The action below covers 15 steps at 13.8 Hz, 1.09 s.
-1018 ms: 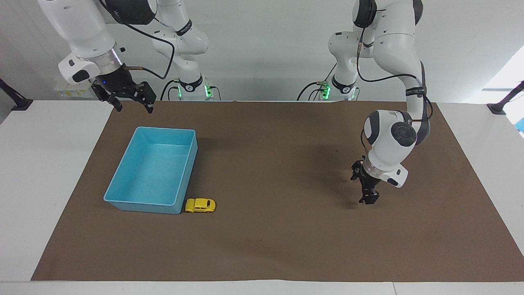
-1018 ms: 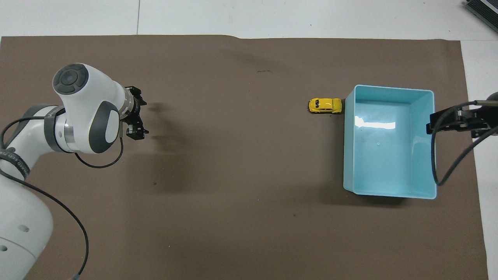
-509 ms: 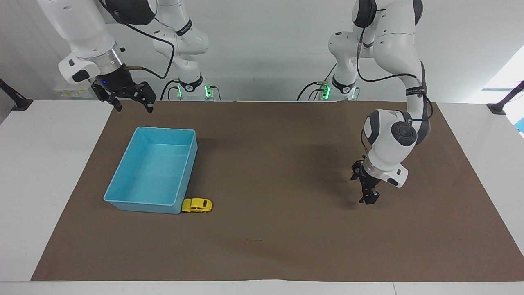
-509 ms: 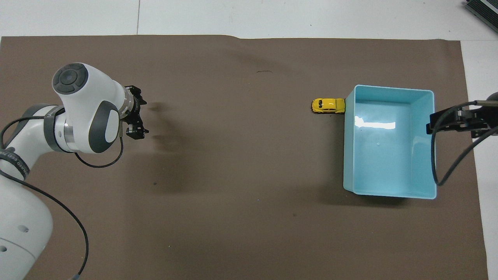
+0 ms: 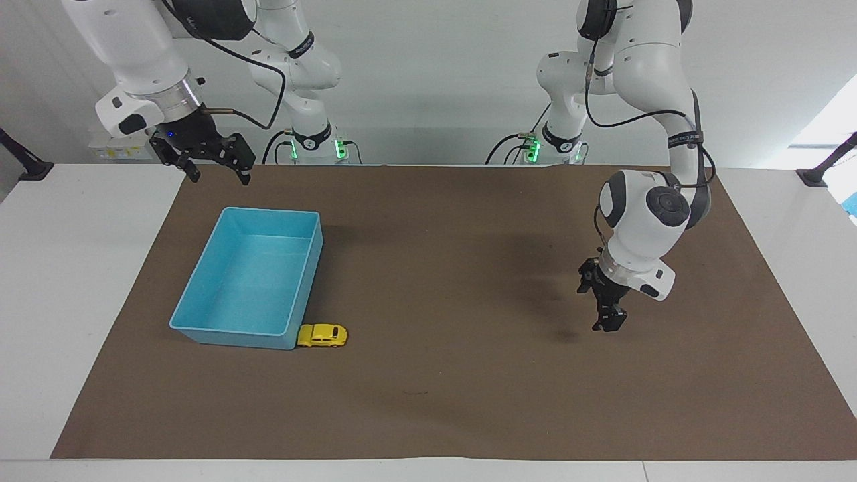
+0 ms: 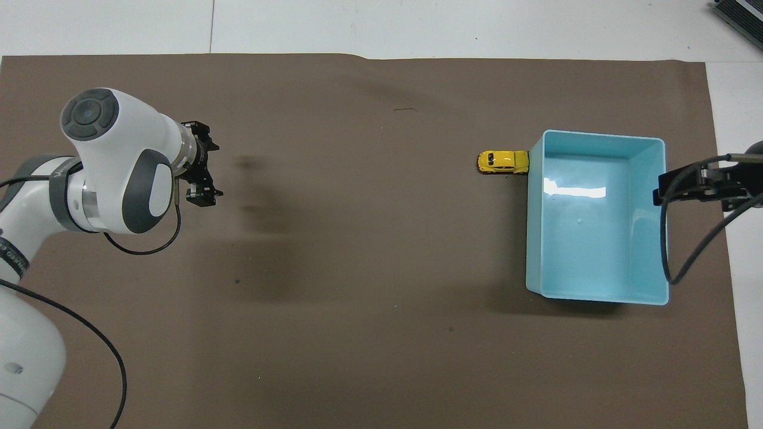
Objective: Wind up and store yellow beetle car
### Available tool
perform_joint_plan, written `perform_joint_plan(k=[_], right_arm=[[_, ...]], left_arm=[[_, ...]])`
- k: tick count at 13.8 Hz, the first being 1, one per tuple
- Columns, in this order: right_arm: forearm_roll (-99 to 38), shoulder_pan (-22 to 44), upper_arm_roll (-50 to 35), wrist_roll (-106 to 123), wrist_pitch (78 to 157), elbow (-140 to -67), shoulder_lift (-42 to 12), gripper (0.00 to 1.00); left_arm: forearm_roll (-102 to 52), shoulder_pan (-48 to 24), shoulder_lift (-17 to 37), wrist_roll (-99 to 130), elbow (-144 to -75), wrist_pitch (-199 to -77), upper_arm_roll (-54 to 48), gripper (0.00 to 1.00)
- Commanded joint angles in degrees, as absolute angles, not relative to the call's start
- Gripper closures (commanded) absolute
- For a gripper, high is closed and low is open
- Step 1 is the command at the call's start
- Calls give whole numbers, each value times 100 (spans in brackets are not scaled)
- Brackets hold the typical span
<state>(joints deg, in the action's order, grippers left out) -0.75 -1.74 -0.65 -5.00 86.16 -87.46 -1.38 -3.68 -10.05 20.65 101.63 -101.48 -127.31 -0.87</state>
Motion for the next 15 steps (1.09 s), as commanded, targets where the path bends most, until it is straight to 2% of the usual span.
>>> perform_joint_plan(k=[1,4,8,15], right_arm=[[-149,-237,-114,-563,8684,-8842,-79,0],[-149,-237,-114,-580,8631,-8842,-79,0],[-141,-211,-132,-545,8701,-8859,-70,0],[-158,149,-185,-729,9290,-9272,44,0]], left_arm=[[-281,-940,1864,10046,-9819,-12210,-114,0],[-281,-871,1732,9844,-9484,-11997,-105,0],[-290,-642,1240,9301,-9387,-11822,-106,0],[-272,-396,1230,8178,-8482,-10812,-97,0]])
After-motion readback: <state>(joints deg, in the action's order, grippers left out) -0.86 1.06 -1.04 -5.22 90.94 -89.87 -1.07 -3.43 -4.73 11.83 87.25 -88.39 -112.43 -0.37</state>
